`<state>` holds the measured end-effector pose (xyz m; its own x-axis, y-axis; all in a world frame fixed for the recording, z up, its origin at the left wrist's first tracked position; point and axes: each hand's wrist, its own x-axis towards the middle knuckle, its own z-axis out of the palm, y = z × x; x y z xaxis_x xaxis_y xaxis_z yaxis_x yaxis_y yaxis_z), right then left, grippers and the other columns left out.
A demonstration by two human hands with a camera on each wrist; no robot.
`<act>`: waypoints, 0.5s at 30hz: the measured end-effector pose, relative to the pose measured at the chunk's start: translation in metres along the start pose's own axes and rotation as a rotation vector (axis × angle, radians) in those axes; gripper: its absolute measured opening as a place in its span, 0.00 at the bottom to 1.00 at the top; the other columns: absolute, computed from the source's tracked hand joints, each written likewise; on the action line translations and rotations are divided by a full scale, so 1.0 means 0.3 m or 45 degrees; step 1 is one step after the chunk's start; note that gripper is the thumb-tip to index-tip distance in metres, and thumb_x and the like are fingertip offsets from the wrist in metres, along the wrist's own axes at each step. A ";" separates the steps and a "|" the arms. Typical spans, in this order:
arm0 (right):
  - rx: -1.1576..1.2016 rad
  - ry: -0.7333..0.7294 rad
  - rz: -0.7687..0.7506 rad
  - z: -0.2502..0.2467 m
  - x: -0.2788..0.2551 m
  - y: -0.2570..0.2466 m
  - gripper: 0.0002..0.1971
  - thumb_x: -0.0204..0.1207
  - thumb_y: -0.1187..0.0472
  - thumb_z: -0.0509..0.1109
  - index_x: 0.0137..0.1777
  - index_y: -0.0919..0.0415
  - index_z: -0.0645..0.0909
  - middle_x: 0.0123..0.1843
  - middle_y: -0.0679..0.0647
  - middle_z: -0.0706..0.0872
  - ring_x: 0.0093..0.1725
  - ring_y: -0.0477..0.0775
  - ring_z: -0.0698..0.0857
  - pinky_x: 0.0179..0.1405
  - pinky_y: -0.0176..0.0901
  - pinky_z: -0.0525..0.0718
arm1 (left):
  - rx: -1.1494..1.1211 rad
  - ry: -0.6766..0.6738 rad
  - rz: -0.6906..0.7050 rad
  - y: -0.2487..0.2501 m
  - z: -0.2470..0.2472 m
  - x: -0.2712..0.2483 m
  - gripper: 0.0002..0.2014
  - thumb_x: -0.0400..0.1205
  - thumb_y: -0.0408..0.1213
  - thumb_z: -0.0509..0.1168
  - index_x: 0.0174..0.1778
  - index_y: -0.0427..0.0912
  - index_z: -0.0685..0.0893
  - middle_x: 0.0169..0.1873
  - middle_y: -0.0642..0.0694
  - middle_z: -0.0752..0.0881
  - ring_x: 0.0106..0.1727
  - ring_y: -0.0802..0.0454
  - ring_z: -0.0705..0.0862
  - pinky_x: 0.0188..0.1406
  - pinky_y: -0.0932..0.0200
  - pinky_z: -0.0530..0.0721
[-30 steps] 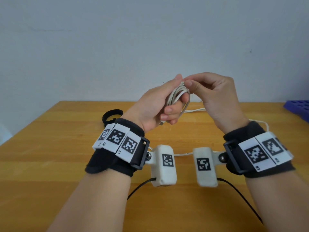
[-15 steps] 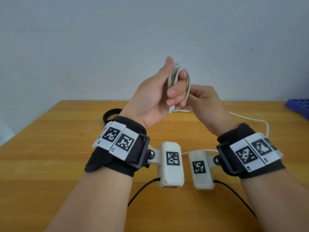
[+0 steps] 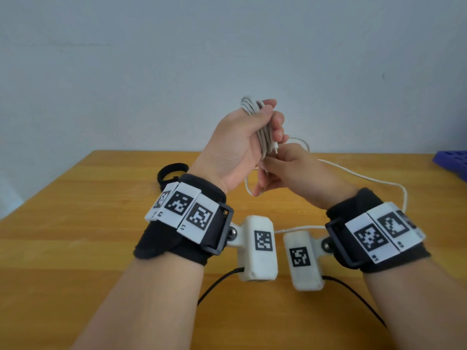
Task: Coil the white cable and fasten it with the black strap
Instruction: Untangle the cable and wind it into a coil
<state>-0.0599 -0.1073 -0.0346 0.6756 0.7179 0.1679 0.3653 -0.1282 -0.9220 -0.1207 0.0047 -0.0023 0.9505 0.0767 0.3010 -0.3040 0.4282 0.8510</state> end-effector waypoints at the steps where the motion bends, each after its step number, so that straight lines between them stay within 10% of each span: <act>1: -0.015 -0.007 0.008 -0.001 -0.002 -0.001 0.17 0.85 0.66 0.57 0.34 0.65 0.77 0.27 0.57 0.82 0.36 0.62 0.89 0.46 0.50 0.89 | 0.011 0.024 0.013 -0.003 -0.001 0.003 0.05 0.87 0.28 0.50 0.57 0.35 0.68 0.31 0.45 0.74 0.30 0.52 0.74 0.42 0.58 0.77; 9: -0.281 -0.033 0.012 0.000 0.005 0.000 0.12 0.84 0.62 0.59 0.40 0.61 0.80 0.18 0.50 0.79 0.28 0.56 0.83 0.45 0.61 0.86 | 0.113 0.250 0.142 -0.027 -0.005 0.028 0.04 0.87 0.26 0.52 0.55 0.35 0.69 0.31 0.44 0.75 0.28 0.53 0.75 0.38 0.59 0.80; 15: -0.605 -0.001 -0.011 -0.006 -0.003 -0.033 0.12 0.81 0.57 0.63 0.39 0.53 0.84 0.23 0.47 0.76 0.23 0.46 0.80 0.27 0.39 0.81 | 0.306 0.413 0.212 -0.037 -0.038 0.047 0.05 0.86 0.26 0.54 0.49 0.39 0.72 0.30 0.46 0.78 0.29 0.54 0.77 0.46 0.53 0.78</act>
<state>-0.0629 -0.1080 -0.0250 0.6706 0.7210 0.1745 0.6238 -0.4209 -0.6586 -0.1032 0.0112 -0.0125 0.8463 0.4225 0.3244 -0.4245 0.1673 0.8898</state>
